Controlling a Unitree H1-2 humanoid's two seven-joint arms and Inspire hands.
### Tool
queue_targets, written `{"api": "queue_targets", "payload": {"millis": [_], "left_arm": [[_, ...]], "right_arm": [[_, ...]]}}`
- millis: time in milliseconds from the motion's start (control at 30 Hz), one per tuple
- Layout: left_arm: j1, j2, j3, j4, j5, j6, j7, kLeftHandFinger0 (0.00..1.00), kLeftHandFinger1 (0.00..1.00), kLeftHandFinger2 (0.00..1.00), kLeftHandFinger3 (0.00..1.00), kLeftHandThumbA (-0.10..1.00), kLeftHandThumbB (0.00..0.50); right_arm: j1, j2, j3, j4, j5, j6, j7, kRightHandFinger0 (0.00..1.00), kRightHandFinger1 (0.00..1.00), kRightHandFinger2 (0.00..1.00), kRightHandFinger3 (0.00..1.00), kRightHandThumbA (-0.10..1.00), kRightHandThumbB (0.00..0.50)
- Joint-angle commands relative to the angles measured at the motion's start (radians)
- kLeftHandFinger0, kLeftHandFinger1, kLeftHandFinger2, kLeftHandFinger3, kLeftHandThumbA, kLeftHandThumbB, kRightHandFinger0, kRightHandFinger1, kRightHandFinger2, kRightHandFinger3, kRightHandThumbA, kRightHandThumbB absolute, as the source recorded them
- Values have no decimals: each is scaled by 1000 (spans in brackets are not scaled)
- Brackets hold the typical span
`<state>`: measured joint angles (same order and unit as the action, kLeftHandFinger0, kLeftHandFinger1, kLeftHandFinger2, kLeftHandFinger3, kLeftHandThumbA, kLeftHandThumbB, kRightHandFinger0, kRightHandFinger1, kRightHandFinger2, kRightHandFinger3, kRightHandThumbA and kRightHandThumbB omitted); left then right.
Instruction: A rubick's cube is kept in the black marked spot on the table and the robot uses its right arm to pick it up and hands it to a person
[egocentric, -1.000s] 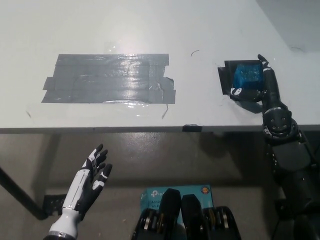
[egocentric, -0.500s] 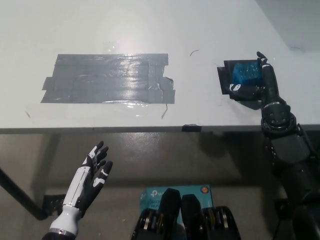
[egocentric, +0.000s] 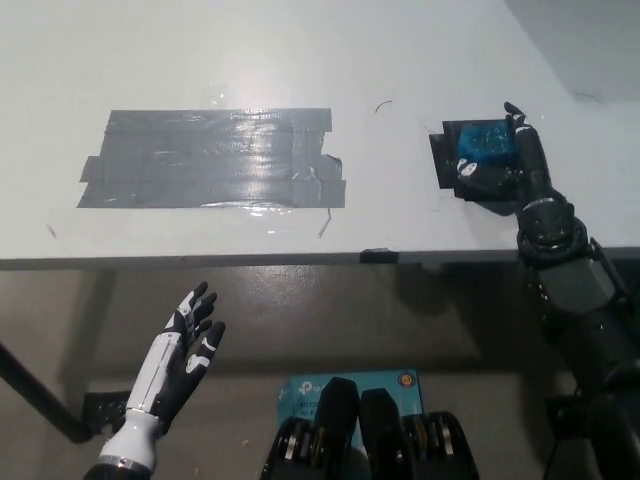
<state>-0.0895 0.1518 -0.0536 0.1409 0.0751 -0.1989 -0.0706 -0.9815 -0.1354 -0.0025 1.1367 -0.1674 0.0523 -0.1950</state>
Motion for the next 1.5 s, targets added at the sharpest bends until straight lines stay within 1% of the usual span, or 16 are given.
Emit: {"api": "queue_targets", "payload": {"millis": [0, 67, 100, 133, 167, 233, 267, 300, 333, 500, 600, 800, 933, 1033, 1167, 1467], "left_arm": [[-21, 9, 3, -23, 2, -30, -5, 1000, 1000, 1000, 1000, 813, 212], [-21, 9, 3, -22, 0, -30, -6, 1000, 1000, 1000, 1000, 810, 214], [-22, 9, 3, -21, 0, -33, -6, 1000, 1000, 1000, 1000, 810, 215], [-22, 9, 3, -21, -1, -32, -8, 1000, 1000, 1000, 1000, 809, 211], [-21, 10, 3, -22, -1, -31, -8, 1000, 1000, 1000, 1000, 809, 211], [-21, 10, 2, -25, -2, -28, -10, 1000, 1000, 1000, 1000, 809, 211], [-21, 11, 2, -24, -3, -31, -11, 1000, 1000, 1000, 1000, 808, 210], [-21, 11, 2, -22, -2, -35, -10, 1000, 1000, 1000, 1000, 807, 212], [-21, 10, 2, -22, 0, -34, -9, 1000, 1000, 1000, 1000, 807, 212], [-33, 13, 2, -23, 4, -30, -9, 1000, 1000, 1000, 1000, 802, 206], [-33, 14, 2, -23, 6, -28, -8, 1000, 1000, 1000, 1000, 810, 211], [-35, 14, 3, -29, 2, -18, -10, 1000, 1000, 1000, 1000, 813, 217], [-40, 14, 5, -26, -8, -20, -14, 1000, 1000, 1000, 1000, 809, 216], [-40, 17, 3, -25, 7, -16, -10, 1000, 1000, 1000, 1000, 829, 220], [-43, 16, 5, -20, 2, -22, -10, 1000, 1000, 1000, 1000, 826, 219], [-44, 17, 4, -18, 6, -24, -7, 1000, 1000, 1000, 1000, 819, 207]], "right_arm": [[-37, -14, 34, 57, -12, 148, 63, 734, 849, 1000, 1000, 182, 304], [-34, -16, 60, 51, -35, 161, 38, 228, 373, 558, 959, -21, 297], [-26, -18, 77, 35, -49, 159, 23, 59, 185, 330, 664, -84, 282], [-16, -19, 80, 23, -50, 139, 10, 37, 246, 425, 456, -99, 276], [-11, -21, 85, 16, -51, 124, 6, 20, 285, 486, 435, -100, 261], [-6, -24, 92, 11, -50, 115, 6, 6, 311, 597, 515, -100, 257], [-4, -24, 92, 4, -48, 118, 5, 32, 390, 667, 591, -100, 241], [-1, -24, 89, 1, -44, 104, -1, 81, 528, 811, 678, -100, 233], [0, -24, 86, 1, -40, 96, -5, 109, 581, 860, 735, -100, 233], [9, -29, 67, -28, -23, 62, -24, 147, 626, 912, 773, -100, 241], [16, -30, 65, -46, -26, 50, -42, 190, 672, 978, 825, -100, 210], [29, -30, 29, -118, -4, 43, -65, 223, 680, 940, 791, -100, 191], [68, -23, -18, -319, 15, 61, -74, 87, 497, 836, 771, -100, 186], [100, -20, -29, -476, 5, 92, -67, 15, 447, 811, 773, -100, 189], [131, -10, -47, -665, 8, 122, -61, 0, 323, 733, 774, -100, 183], [181, 18, -63, -1062, 14, 221, -35, 0, 402, 781, 813, -100, 184]]}}
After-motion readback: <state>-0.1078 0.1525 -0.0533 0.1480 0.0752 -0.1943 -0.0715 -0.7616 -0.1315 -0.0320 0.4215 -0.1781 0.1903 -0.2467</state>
